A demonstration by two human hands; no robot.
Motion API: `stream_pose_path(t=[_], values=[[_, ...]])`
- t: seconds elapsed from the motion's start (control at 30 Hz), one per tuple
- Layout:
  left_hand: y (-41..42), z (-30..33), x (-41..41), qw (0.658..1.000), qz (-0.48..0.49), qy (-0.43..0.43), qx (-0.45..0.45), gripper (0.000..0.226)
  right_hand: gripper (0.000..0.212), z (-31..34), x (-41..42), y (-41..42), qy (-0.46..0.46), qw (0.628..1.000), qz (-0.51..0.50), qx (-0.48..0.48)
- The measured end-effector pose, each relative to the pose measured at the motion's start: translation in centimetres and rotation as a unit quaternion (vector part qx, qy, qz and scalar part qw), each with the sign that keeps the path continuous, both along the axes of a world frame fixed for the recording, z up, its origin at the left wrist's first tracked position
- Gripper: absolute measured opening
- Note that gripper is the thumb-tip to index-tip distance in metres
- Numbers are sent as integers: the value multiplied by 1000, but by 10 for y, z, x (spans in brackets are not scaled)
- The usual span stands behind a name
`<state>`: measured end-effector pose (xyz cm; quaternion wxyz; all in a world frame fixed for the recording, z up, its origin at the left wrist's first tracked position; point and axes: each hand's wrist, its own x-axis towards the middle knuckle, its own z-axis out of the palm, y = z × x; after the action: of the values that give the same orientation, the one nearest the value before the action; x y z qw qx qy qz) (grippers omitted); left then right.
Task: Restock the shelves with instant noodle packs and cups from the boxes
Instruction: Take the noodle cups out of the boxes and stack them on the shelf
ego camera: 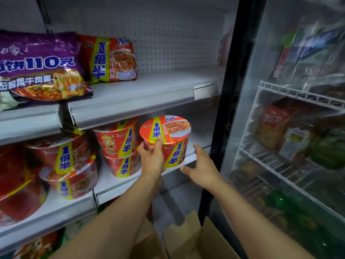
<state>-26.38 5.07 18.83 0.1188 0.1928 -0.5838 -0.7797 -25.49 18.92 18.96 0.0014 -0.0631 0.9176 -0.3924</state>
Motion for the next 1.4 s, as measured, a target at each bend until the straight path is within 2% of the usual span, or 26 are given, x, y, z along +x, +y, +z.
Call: stream_pose_path(t=[0.33,0.43,0.6,0.77,0.87,1.0,1.17,1.33,1.4], values=[[-4,13,-59,1000,20,17,-4,71,70,7,-57,-29,33,996,31,-74],[-9,1,-60,997,-11,10,-81,75,74,-3,-65,-32,33,997,45,-62],[-20,-10,-64,952,45,-28,-303,50,74,-14,-74,-35,31,996,30,-80],[-24,-3,-77,935,65,-35,-346,29,62,-13,-96,-41,54,997,18,-53],[-29,-6,-82,930,39,-40,-364,34,60,-12,-111,-44,60,997,50,-3],[-34,-15,-84,892,-12,-43,-449,49,71,-18,-120,-45,54,994,84,45],[-35,-38,-66,821,-53,-62,-565,62,79,-37,-105,-31,31,988,114,104],[-37,-50,-41,765,-82,-105,-630,65,82,-53,-80,-19,-8,980,136,142],[-38,-53,-30,753,-104,-126,-638,68,83,-60,-69,-15,-27,977,145,151]])
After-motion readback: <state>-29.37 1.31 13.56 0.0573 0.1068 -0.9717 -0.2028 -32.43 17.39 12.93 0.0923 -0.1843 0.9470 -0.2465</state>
